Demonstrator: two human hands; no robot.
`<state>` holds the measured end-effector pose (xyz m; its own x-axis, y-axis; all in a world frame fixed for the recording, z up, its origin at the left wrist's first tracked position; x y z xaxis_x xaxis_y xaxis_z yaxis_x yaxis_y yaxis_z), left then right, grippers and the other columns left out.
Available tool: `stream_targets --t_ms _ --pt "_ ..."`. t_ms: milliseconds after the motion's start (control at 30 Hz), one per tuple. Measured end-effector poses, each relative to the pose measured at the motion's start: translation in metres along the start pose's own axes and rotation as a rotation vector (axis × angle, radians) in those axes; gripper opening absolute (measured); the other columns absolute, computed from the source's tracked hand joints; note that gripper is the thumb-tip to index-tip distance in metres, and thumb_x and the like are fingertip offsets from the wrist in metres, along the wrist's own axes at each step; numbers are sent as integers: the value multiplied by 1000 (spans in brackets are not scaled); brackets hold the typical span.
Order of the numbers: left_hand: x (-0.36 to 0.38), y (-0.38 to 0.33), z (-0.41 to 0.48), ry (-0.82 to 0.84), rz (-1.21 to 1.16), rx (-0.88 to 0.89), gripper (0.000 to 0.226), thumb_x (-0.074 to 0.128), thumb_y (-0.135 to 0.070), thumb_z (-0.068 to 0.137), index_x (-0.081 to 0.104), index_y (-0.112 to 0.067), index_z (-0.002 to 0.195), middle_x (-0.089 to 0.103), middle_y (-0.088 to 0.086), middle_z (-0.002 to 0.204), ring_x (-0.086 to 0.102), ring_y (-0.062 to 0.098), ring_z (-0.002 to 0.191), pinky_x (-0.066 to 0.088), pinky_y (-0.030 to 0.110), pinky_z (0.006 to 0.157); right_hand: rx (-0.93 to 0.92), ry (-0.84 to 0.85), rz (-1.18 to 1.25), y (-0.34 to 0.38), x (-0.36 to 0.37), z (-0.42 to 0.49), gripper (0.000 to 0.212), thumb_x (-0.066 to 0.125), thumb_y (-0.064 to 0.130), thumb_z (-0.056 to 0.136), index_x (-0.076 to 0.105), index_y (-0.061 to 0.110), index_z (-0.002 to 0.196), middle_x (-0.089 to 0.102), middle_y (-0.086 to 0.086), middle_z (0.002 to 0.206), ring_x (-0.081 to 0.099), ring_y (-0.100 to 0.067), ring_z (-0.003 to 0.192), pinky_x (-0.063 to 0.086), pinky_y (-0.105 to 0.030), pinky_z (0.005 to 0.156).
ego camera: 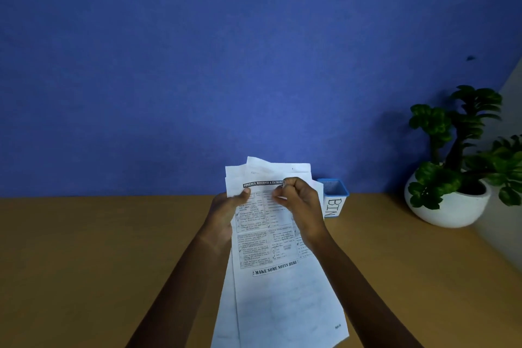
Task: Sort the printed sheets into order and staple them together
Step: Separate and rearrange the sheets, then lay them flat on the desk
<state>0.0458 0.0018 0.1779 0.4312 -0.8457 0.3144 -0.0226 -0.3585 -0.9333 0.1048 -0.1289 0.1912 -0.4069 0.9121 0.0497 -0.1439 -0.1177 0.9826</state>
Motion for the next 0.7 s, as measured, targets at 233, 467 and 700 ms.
stream_targets --t_ms 233,467,700 --pt "-16 31 17 -132 43 -101 33 51 -7 90 53 11 118 55 33 125 54 47 113 40 58 102 216 31 207 -46 -3 -7 29 43 5 95 60 11 74 71 7 62 66 -5 66 57 -13 65" --pt "-23 53 36 -234 70 -83 31 53 2 87 53 15 115 54 35 123 56 33 88 46 33 70 453 83 49 -107 -9 -26 23 59 9 86 49 14 66 60 -10 85 55 -20 87 42 -27 75" --pt "-27 75 54 -269 153 -121 28 55 8 84 56 16 110 58 19 100 54 19 65 44 27 59 594 47 -55 -144 -16 -39 18 54 8 90 52 11 72 62 -29 114 57 -35 113 38 -50 105"
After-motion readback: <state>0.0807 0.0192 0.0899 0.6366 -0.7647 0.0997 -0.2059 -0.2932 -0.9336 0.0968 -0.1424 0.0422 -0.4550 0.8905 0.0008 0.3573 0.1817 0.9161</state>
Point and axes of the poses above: each hand's wrist, its own z-axis towards the middle knuckle, its own x-axis out of the palm, y = z × x, the point moved 2 cm from there along z, towards the middle knuckle
